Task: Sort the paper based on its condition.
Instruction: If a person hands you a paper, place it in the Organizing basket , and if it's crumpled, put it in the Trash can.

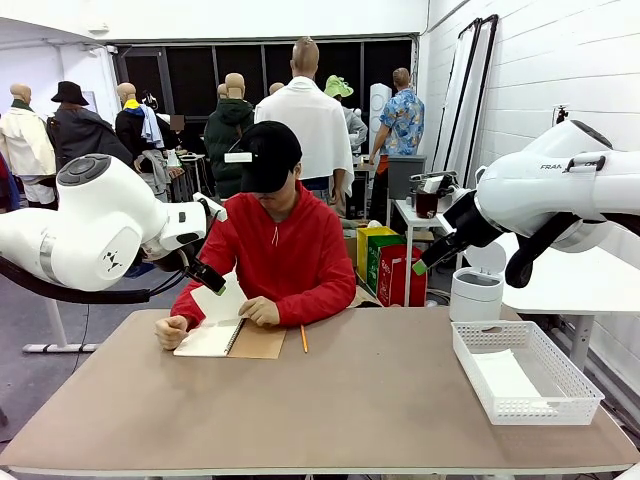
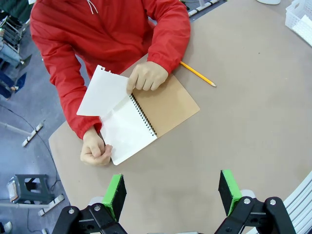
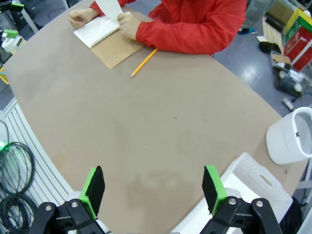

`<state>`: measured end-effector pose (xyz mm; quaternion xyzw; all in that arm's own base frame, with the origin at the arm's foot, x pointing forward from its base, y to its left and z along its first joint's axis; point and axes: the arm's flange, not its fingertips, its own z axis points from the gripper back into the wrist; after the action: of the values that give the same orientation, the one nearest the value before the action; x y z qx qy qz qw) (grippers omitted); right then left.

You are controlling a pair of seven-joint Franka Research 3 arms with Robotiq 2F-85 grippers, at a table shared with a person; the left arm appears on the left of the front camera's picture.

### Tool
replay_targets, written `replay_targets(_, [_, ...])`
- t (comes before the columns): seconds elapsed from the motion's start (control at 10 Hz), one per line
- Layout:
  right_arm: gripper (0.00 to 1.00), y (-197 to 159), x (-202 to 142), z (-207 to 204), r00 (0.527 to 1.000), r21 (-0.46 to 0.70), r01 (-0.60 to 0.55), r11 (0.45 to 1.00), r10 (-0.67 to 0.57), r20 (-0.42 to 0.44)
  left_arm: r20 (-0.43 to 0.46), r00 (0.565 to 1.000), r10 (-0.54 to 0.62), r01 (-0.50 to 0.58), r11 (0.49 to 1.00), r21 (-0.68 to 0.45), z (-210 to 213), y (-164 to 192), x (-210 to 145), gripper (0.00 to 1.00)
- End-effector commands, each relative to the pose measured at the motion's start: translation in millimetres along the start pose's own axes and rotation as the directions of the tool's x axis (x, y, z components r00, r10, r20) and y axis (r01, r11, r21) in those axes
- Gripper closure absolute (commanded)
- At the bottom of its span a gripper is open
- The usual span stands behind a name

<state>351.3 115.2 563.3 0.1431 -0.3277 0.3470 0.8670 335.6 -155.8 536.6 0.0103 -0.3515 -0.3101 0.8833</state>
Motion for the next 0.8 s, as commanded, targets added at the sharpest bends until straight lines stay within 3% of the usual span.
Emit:
replay_targets(0.0, [0.00,-1.3,-0.1,1.0,1.000,0.000,0.001,1.000,-0.001,-0.002,-0.003,1.000,-0.004,0.004,1.000,0.001,0.0,0.4,-0.5,0.00])
replay_targets(0.7, [0.00,-1.3,-0.1,1.0,1.000,0.000,0.001,1.000,-0.001,-0.002,-0.003,1.000,-0.004,0.004,1.000,0.001,0.0,0.4,-0.5,0.00])
